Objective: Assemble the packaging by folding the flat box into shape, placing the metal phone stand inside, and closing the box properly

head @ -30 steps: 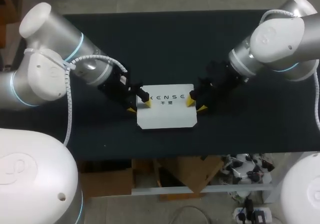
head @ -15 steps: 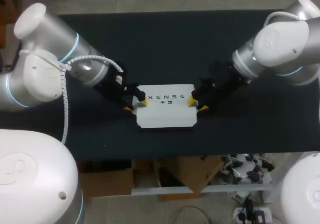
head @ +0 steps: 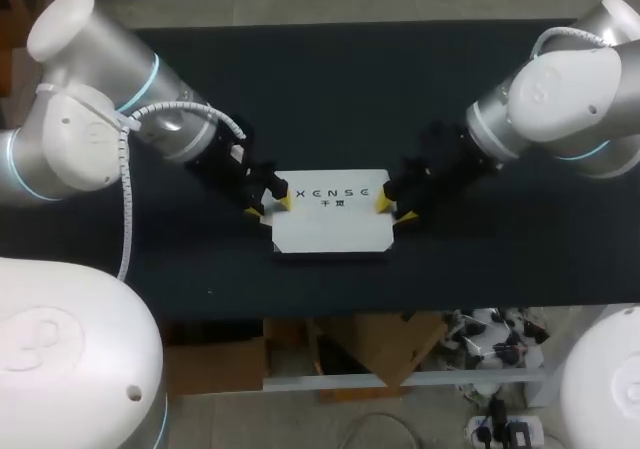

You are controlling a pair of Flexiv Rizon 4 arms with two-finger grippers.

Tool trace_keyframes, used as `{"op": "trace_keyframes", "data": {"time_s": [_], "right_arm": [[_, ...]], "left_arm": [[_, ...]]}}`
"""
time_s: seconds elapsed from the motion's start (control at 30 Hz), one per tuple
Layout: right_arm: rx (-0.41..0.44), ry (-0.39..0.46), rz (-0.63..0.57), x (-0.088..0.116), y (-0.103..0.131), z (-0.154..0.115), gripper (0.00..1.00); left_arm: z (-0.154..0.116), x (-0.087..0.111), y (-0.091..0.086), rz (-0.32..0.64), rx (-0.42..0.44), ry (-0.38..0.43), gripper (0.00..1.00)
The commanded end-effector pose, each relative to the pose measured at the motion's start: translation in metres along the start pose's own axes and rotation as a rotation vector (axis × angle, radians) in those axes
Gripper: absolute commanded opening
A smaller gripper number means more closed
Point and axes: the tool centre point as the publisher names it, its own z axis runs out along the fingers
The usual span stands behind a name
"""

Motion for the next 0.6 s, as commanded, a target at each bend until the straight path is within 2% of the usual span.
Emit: {"op": "trace_keyframes", "data": {"time_s": [0.03, 0.6], "right_arm": [[-0.008, 0.001, 0.003, -0.0003, -0.0021, 0.0053, 0.48], [-0.012, -0.021, 0.016, 0.0004, 0.0025, -0.0018, 0.48]], "left_arm": [[0.0014, 0.0038, -0.0045, 0.0, -0.028, -0.017, 0.57], [0.0086, 0.0078, 0.0026, -0.003, -0.088, -0.027, 0.53]]}}
